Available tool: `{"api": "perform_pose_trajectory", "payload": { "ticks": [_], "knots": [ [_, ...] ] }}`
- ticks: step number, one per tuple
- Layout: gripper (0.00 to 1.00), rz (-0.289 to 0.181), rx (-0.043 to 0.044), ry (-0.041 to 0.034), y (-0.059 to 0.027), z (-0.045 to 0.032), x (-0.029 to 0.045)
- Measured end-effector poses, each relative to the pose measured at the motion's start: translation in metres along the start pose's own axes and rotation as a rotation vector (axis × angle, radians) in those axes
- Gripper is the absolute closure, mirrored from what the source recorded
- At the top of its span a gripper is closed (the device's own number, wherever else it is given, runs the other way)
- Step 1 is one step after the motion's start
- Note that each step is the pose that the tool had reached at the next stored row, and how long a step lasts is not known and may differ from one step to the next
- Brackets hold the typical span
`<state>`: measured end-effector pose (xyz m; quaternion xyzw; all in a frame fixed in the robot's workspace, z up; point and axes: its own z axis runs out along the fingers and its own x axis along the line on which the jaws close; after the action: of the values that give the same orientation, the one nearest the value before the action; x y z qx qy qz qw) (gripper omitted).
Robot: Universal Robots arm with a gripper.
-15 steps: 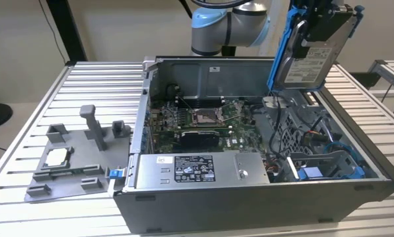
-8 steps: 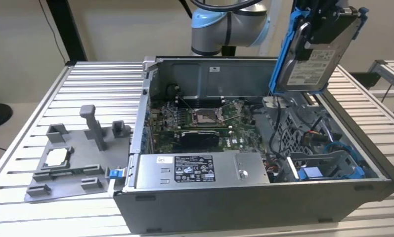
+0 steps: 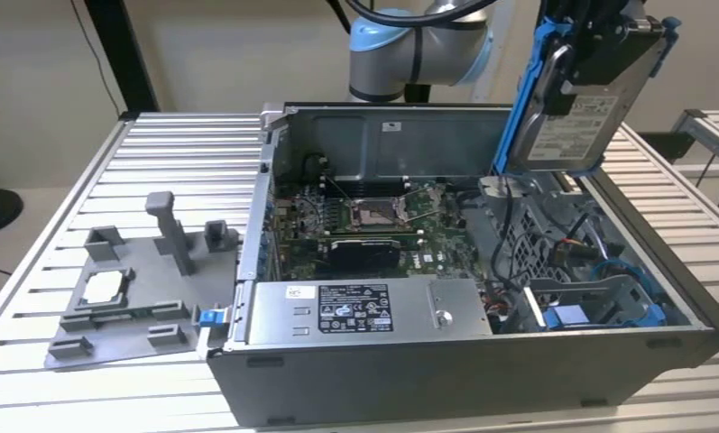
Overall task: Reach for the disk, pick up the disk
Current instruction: 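Pick up the disk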
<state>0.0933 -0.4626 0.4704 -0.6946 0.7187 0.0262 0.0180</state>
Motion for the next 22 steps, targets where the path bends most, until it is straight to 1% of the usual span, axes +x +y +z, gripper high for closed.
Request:
{"api": "perform_pose_trajectory", "payload": {
  "ticks": [6, 8, 14, 22],
  "knots": [
    [1.00, 0.000, 0.0000, -0.0001, -0.0015, -0.0003, 0.0066],
    [1.00, 0.000, 0.0000, 0.0003, -0.0021, -0.0007, 0.0122],
    [1.00, 0.000, 0.0000, -0.0001, -0.0028, -0.0015, 0.0324],
    [1.00, 0.000, 0.0000, 0.0000, -0.0040, -0.0034, 0.0685]
  ]
}}
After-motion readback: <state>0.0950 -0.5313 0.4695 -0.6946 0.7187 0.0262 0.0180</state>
